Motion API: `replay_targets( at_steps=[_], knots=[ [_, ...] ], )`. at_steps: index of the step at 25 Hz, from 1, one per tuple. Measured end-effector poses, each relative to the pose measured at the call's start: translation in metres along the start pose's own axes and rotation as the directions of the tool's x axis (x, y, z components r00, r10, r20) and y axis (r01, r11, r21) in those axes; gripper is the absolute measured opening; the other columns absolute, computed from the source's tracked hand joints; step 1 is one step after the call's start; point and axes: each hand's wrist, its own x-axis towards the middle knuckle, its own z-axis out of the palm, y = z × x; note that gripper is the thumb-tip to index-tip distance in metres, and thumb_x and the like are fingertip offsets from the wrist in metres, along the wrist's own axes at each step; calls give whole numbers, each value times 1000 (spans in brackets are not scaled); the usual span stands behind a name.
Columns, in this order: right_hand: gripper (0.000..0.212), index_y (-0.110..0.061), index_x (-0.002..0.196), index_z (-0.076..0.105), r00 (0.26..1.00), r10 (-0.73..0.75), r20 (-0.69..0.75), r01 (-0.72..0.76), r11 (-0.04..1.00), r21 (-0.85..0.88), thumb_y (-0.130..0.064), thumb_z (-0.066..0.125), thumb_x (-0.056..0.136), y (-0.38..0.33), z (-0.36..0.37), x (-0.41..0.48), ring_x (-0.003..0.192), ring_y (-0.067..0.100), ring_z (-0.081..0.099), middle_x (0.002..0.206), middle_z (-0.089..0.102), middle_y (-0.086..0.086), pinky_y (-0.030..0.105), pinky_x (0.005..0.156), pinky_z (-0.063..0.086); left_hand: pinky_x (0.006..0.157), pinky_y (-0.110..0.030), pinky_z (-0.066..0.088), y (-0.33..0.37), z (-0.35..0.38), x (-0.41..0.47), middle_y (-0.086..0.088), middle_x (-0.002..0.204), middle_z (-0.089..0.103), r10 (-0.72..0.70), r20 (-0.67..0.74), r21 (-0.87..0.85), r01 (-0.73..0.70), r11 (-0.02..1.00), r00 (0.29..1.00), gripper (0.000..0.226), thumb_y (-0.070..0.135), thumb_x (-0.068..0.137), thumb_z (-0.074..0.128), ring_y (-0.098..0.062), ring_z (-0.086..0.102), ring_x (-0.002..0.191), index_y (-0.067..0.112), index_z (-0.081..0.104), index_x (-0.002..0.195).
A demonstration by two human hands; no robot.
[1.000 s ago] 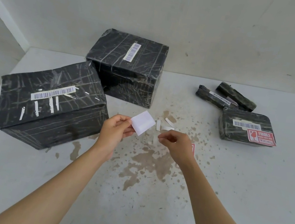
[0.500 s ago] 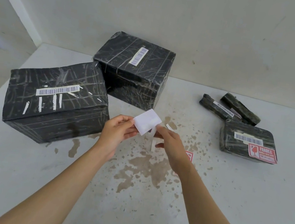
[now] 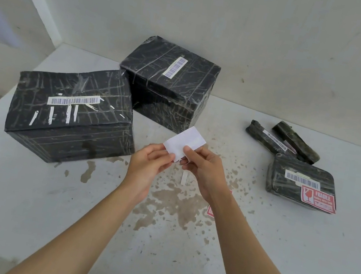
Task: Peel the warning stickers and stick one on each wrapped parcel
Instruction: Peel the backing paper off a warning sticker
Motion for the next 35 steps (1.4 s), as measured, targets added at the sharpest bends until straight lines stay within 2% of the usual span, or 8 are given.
replay_targets(
  at_steps=[3,6,11,15,19,21,26,35],
  knots=[
    [7,-3,83,63,995,-13,-100,6,998,-63,-6,69,83,7,-9,2,66,21,63,69,64,9,29,70,57,64,-13,52,1,-3,5,-7,93,72,19,-137,20,-17,1000,990,24,-2,81,69,-9,68,80,4,63,104],
    [11,-9,79,67,992,-20,-127,-20,952,-305,2,67,82,23,-16,5,75,21,63,74,65,7,30,76,56,63,-13,52,-1,-10,8,-7,95,71,20,-167,20,-17,1000,986,25,-3,81,68,-9,68,79,2,62,105],
    [27,-12,97,74,999,-48,-6,29,692,-722,2,53,90,52,-17,12,104,13,62,109,70,-1,20,90,44,64,-14,52,-7,-14,7,-8,95,71,9,-172,21,-6,1000,985,19,-3,81,68,-10,68,79,7,63,96],
    [36,-15,117,67,990,-82,115,139,437,-889,2,50,91,60,-20,16,125,23,36,132,51,2,26,102,29,67,-17,52,-10,-17,9,-7,96,71,-18,-165,16,21,1000,986,18,-2,81,68,-11,68,80,11,63,91],
    [24,-16,104,61,917,-392,-76,233,681,-694,-3,60,84,43,-8,4,93,12,52,105,58,0,20,80,43,69,-19,54,-11,-16,10,-8,94,71,-5,-129,30,9,1000,992,20,-1,81,69,-13,69,80,6,63,99],
    [15,-16,94,63,873,-487,-20,350,654,-671,-7,65,82,32,0,1,85,6,54,93,61,-5,13,68,41,71,-19,55,-10,-12,10,-9,93,72,-6,-104,46,11,999,995,20,0,81,69,-17,71,83,5,64,100],
    [4,-15,85,72,932,-358,52,296,673,-678,-18,70,82,20,4,0,76,-1,59,80,67,-15,10,64,39,73,-18,55,-3,-5,7,-9,86,72,21,-19,86,-20,996,1000,10,1,86,64,-15,70,82,7,66,93],
    [6,-7,80,74,958,-276,79,265,741,-617,-10,70,81,-6,6,-8,51,-8,53,71,66,-11,8,52,36,68,-15,53,7,-2,2,-8,84,72,241,122,360,-269,893,963,7,4,85,67,-12,71,72,7,68,90]
  ],
)
